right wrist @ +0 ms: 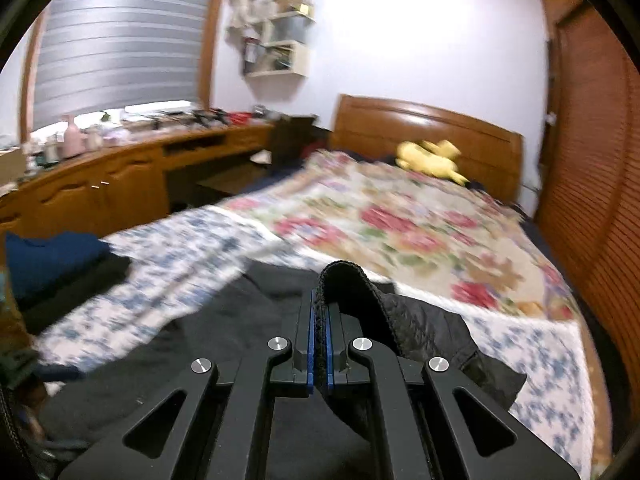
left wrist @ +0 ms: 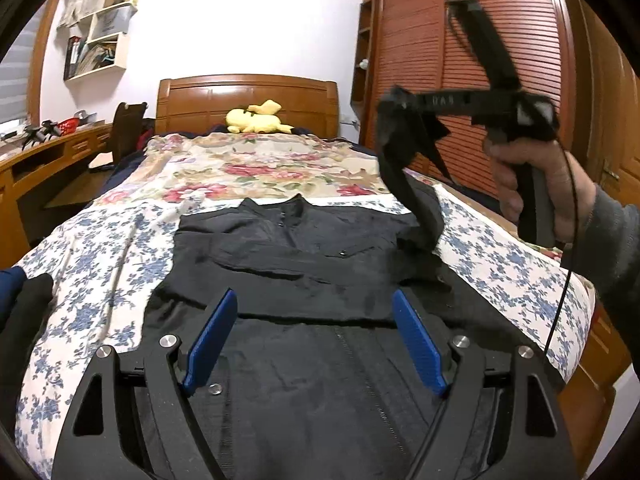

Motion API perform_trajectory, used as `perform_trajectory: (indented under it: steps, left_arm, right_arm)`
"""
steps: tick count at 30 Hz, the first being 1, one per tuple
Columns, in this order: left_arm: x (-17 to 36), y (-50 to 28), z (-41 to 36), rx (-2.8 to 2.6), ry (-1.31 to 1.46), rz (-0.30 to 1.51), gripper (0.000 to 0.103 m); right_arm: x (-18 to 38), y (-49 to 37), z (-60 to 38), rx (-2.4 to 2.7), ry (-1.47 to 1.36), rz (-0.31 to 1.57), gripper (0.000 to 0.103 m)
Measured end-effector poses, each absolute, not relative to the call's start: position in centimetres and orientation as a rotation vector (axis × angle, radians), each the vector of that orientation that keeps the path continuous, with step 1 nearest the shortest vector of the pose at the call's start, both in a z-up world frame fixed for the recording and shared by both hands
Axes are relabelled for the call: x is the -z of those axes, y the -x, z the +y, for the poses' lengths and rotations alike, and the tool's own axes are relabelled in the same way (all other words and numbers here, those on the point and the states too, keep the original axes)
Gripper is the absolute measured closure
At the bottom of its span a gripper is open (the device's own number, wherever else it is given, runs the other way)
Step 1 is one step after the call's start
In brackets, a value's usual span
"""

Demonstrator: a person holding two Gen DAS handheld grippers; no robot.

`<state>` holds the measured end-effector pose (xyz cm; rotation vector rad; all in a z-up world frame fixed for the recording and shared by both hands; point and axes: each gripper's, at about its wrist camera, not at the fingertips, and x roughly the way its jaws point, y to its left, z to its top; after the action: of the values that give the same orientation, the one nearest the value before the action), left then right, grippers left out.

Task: Fold large clothes
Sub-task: 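Fold the held sleeve across the jacket front with the right gripper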

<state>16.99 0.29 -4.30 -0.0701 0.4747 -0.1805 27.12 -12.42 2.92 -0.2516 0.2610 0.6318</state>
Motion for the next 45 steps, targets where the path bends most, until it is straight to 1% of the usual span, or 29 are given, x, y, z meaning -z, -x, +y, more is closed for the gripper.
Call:
perform_trajectory:
  steps: [4,6,17,21,25,26,28,30,31,32,33,35,38,45]
  left_arm:
    - [4.3,-16.7,1.3,0.154,0.059,0.468,0.022]
    - [4.3,-16.6,1.8,0.146,0.068,0.466,0.022]
    - [4.3,-16.5,2.3,0.134,0.055,0.468,0.022]
    - [4.3,-16.5,2.4,0.133,0.055,0.469,0.022]
    - [4.4,-16.5,2.3,0.133,0.046,0.473,0.022]
    - [4.5,-16.5,2.3,0.133,0.045,0.475,0.022]
    - [4.6,-16.5,2.2,0.132,0.044,0.477,0.022]
    - [4.7,-16.6,2.1,0.132,0.042,0.479,0.022]
    - [4.7,-16.6,2.0,0.132,0.041,0.48,0.022]
    - [4.8,-16.6,2.0,0.132,0.041,0.481,0.022]
    - [4.8,-16.6,1.9,0.133,0.04,0.483,0.022]
    - [4.9,-16.6,1.8,0.134,0.038,0.484,0.022]
    - [5.0,-16.7,1.4,0.138,0.029,0.489,0.022]
    - [6.0,-17.1,0.3,0.141,0.0,0.518,0.022]
  right_arm:
    - [-3.7,-24.7,-11.0,-0.714,0.269,0.221,0.1]
    - [-3.2,-24.4,-11.2,-0.729,0.295,0.225,0.1]
    - [0.0,-27.6,-13.0,-0.728,0.324,0.422,0.1]
    - [-1.5,-26.8,-11.1,-0.741,0.329,0.474,0.1]
    - [-0.3,-27.4,-9.5,-0.715,0.355,0.496,0.099]
    - [0.0,-27.6,-9.4,-0.711,0.349,0.507,0.095]
    - [0.1,-27.0,-9.7,-0.705,0.328,0.523,0.092]
    - [0.6,-27.0,-9.9,-0.693,0.304,0.547,0.077]
    - [1.0,-27.0,-10.1,-0.691,0.289,0.562,0.073]
    - [1.5,-26.9,-10.4,-0.686,0.275,0.573,0.065]
    - [1.9,-26.7,-10.6,-0.676,0.265,0.583,0.059]
    - [2.8,-26.4,-11.2,-0.664,0.249,0.596,0.056]
    - [4.1,-26.2,-12.1,-0.629,0.219,0.616,0.055]
    - [6.1,-25.5,-14.3,-0.564,0.103,0.623,0.054]
